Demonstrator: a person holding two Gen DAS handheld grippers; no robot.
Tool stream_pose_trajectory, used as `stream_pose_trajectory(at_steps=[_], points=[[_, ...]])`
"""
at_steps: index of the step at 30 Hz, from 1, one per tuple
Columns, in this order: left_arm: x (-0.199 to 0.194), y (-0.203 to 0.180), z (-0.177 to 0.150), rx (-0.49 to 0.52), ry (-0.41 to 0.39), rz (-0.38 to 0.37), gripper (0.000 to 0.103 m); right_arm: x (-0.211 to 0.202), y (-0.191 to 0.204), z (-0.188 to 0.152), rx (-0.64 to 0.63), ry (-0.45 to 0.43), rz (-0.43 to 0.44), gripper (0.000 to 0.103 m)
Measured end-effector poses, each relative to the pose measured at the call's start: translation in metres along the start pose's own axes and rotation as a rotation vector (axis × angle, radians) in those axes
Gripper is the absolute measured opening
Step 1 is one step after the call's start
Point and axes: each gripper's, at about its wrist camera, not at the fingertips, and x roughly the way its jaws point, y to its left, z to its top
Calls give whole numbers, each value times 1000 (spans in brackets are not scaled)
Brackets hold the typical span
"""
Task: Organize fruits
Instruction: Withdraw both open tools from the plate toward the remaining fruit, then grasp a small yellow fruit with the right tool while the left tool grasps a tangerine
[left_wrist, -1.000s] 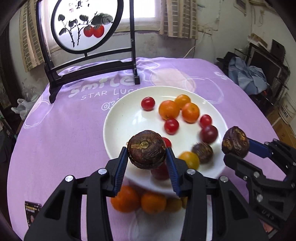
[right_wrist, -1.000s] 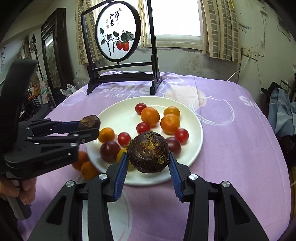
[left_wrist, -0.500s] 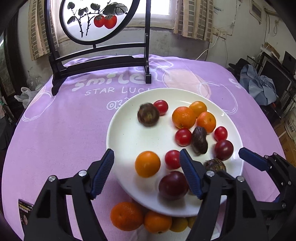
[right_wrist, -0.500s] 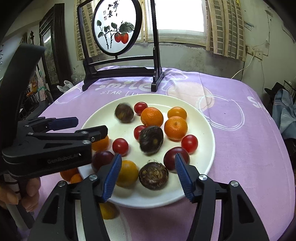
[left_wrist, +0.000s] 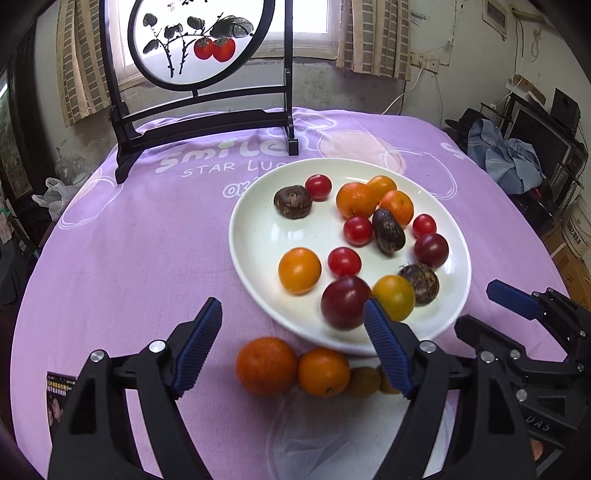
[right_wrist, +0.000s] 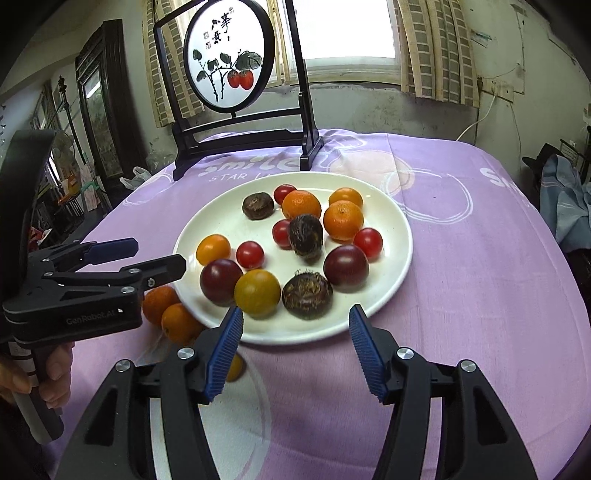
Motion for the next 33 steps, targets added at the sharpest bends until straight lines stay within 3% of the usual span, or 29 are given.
stream_pose_trajectory(at_steps=[14,22,28,33], points=[[-4,28,-35,-60,19,-13,80,-8,22,-26,-59,39,34,60],[-3,45,-44,-88,32,-53,81,11,42,-37,-131,119,35,60],[3,51,-50,-93,62,-54,83,34,63,-39,-220,171,3,45],[5,49,-52,-79,71,-65,83,46,74,-32,-245,170,6,41]])
